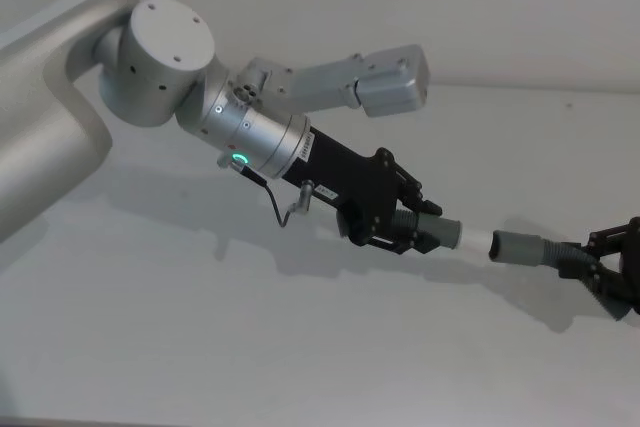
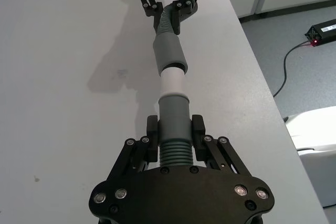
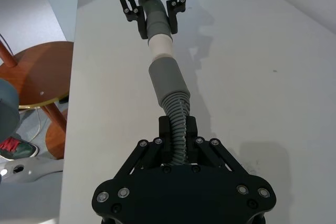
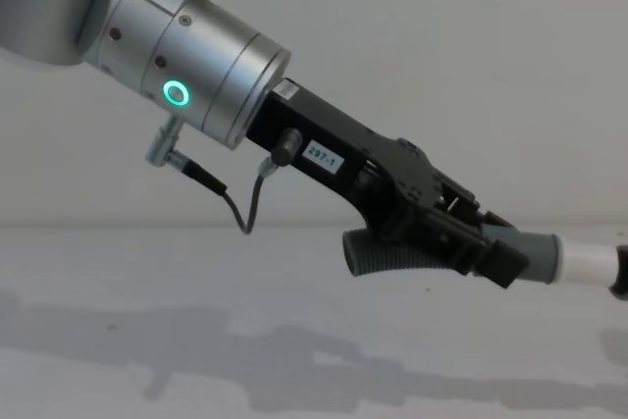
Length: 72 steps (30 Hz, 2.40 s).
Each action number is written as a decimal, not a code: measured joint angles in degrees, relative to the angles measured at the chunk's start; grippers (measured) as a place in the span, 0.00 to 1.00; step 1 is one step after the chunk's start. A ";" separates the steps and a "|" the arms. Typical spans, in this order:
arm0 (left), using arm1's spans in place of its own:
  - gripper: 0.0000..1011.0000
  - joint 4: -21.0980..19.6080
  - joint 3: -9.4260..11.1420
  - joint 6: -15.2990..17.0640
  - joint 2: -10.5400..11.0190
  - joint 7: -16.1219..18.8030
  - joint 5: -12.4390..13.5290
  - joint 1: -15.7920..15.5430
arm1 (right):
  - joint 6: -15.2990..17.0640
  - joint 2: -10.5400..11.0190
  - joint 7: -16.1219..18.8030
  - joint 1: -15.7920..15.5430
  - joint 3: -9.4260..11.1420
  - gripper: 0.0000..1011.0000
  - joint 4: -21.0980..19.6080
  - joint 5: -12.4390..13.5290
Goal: Use both hands to pick up one end of the pipe from the table, align the ends, and insert them.
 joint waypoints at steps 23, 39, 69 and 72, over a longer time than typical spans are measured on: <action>0.36 -0.27 0.39 0.62 0.35 0.22 -0.45 -0.13 | 0.00 0.00 0.00 0.00 0.00 0.16 0.00 0.00; 0.36 0.44 0.92 1.69 0.03 0.67 -0.72 -0.64 | 0.00 0.00 0.00 0.00 0.00 0.16 0.00 0.00; 0.36 -0.10 1.55 1.27 0.48 0.09 -2.04 -1.00 | 0.00 0.00 0.00 0.00 0.00 0.16 0.00 0.00; 0.36 -0.19 1.65 1.27 0.54 0.18 -2.13 -1.02 | 0.00 0.00 0.00 0.00 0.00 0.16 0.00 0.00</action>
